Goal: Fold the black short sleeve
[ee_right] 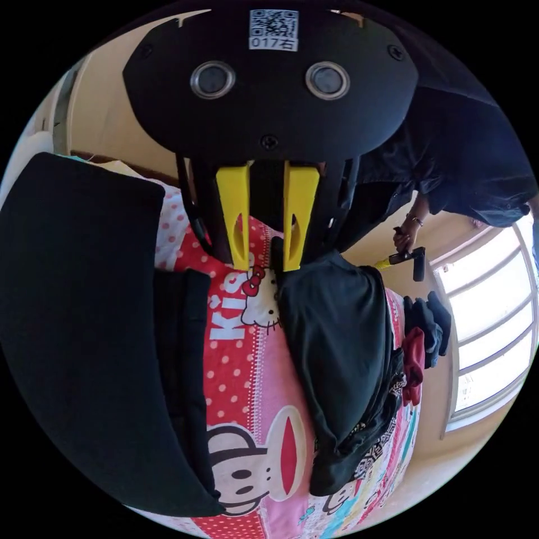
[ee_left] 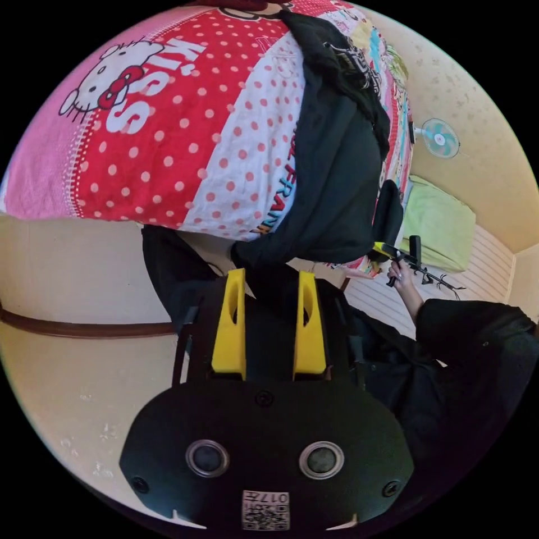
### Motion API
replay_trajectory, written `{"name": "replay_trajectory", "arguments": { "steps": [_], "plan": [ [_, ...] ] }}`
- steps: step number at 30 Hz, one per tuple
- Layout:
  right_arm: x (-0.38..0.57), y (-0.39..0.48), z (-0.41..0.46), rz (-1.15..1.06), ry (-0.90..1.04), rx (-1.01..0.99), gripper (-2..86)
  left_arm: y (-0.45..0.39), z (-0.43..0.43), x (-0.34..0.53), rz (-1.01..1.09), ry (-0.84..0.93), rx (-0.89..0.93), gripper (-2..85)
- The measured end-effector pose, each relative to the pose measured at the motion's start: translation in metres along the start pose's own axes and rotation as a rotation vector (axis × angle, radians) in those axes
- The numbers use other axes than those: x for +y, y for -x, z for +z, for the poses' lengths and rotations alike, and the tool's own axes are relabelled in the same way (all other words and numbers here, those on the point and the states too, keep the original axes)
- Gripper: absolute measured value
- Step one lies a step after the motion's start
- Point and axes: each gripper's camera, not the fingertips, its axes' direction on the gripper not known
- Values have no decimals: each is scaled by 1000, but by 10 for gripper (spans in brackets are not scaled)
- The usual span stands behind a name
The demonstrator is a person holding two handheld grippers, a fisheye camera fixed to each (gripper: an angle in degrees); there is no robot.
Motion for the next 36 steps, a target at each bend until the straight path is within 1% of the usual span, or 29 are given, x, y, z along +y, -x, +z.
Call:
{"name": "replay_trajectory", "arguments": {
  "steps": [2, 4, 6, 8, 10, 12, 14, 16, 19, 20, 21, 23, 25, 26, 27, 28, 29, 30, 31, 32, 33, 34, 36],
  "plan": [
    [0, 1, -5, -35, -32, 13, 117, -2, 0, 1, 18, -7, -49, 160],
    [-5, -4, -3, -44, -3, 21, 124, -1, 4, -7, 45, 7, -86, 174],
    [-12, -15, 0, -39, 26, -11, 127, 4, 10, -19, 59, 22, -90, 173],
    [-15, -24, -4, -22, 10, -41, 127, 9, 17, -34, 76, 50, -57, 159],
    [-15, -30, -12, -35, 2, -118, 124, 9, 26, -48, 113, 96, 38, 120],
    [-12, -33, -25, -88, -19, -205, 120, 3, 21, -51, 129, 102, 16, 107],
    [-13, -36, -30, -90, -18, -230, 127, -1, 13, -47, 147, 100, 9, 76],
    [-23, -40, -27, -85, 12, -255, 130, -3, 0, -40, 163, 105, 104, 51],
    [-52, -37, -24, -146, 87, -261, 79, -8, -21, -30, 192, 125, 221, 47],
    [-61, -34, -28, -191, 108, -312, 50, -9, -26, -28, 199, 134, 247, 46],
    [-65, -31, -32, -219, 145, -343, 40, -10, -37, -21, 207, 149, 298, 44],
    [-59, -28, -44, -279, 217, -386, 25, -10, -58, -8, 196, 148, 358, 42],
    [-43, -33, -62, -278, 233, -434, 23, -8, -85, 15, 145, 123, 446, 41],
    [-28, -40, -77, -261, 225, -504, 24, -7, -90, 21, 129, 124, 476, 41],
    [-12, -47, -89, -238, 214, -585, 25, -4, -95, 33, 91, 121, 573, 41],
    [-3, -51, -95, -228, 201, -629, 26, 1, -97, 46, 39, 101, 714, 41],
    [12, -59, -105, -197, 146, -734, 26, 5, -96, 52, 7, 81, 782, 41],
    [22, -69, -114, -151, 58, -854, 27, 11, -95, 60, -67, 27, 885, 41],
    [25, -74, -117, -132, 3, -912, 27, 13, -98, 61, -113, -37, 956, 41],
    [24, -81, -124, -114, -116, -1013, 28, 12, -101, 58, -114, -72, 986, 41],
    [13, -83, -129, -129, -218, -1091, 28, 6, -110, 43, -83, -143, 1040, 41],
    [4, -82, -131, -145, -261, -1126, 28, -1, -121, 19, -38, -212, 1092, 41],
    [-56, -76, -134, -225, -391, -1233, 30, -13, -137, -26, 26, -302, 1164, 41]
  ]
}}
